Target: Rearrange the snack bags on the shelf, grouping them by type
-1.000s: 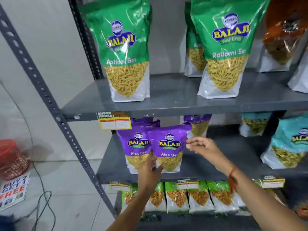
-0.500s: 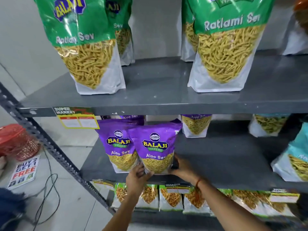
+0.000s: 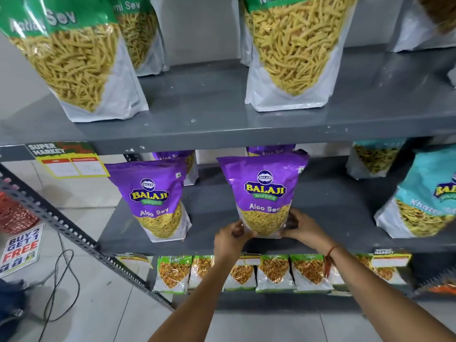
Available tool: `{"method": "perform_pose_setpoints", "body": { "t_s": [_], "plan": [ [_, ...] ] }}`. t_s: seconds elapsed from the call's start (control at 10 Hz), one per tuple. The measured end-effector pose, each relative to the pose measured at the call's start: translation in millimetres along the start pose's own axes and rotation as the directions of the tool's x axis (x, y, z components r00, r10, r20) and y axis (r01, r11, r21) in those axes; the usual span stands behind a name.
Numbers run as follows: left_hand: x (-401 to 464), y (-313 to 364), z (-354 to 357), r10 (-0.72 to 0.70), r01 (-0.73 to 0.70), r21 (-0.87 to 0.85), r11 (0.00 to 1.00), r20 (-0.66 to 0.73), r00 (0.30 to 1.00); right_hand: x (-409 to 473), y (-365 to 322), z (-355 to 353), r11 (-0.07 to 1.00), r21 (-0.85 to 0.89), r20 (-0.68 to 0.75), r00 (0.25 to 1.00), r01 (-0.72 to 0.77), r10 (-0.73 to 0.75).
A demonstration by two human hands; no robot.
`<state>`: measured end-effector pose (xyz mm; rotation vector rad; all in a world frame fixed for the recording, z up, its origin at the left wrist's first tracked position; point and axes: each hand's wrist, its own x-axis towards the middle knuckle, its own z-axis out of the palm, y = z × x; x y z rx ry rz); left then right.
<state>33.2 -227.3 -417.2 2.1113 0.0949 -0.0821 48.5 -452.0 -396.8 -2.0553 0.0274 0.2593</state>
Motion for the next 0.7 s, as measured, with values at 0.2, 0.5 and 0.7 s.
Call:
{"method": "perform_pose_setpoints", "body": {
  "t_s": [0.2, 0.5, 0.7],
  "plan": [
    [-4.5, 20.9, 25.1, -0.002, 0.002, -0.014, 1.000, 0.000, 1.000, -3.0, 14.6, -23.5, 0.996, 0.074, -0.001, 0.998, -0.056, 0.056],
    [-27.3, 19.2, 15.0, -0.019, 0.017, -0.079, 0.997, -0.026, 0.999, -33.9, -0.3, -17.0, 0.993, 0.115, -0.035, 0.999, -0.021, 0.025],
    [-70.5, 33.6, -12.0, 0.051, -0.054, -0.021, 0.998, -0.151, 0.987, -92.9, -25.4, 3.7, 0.990, 0.124, -0.244, 0.969, 0.066, -0.034]
  ]
}}
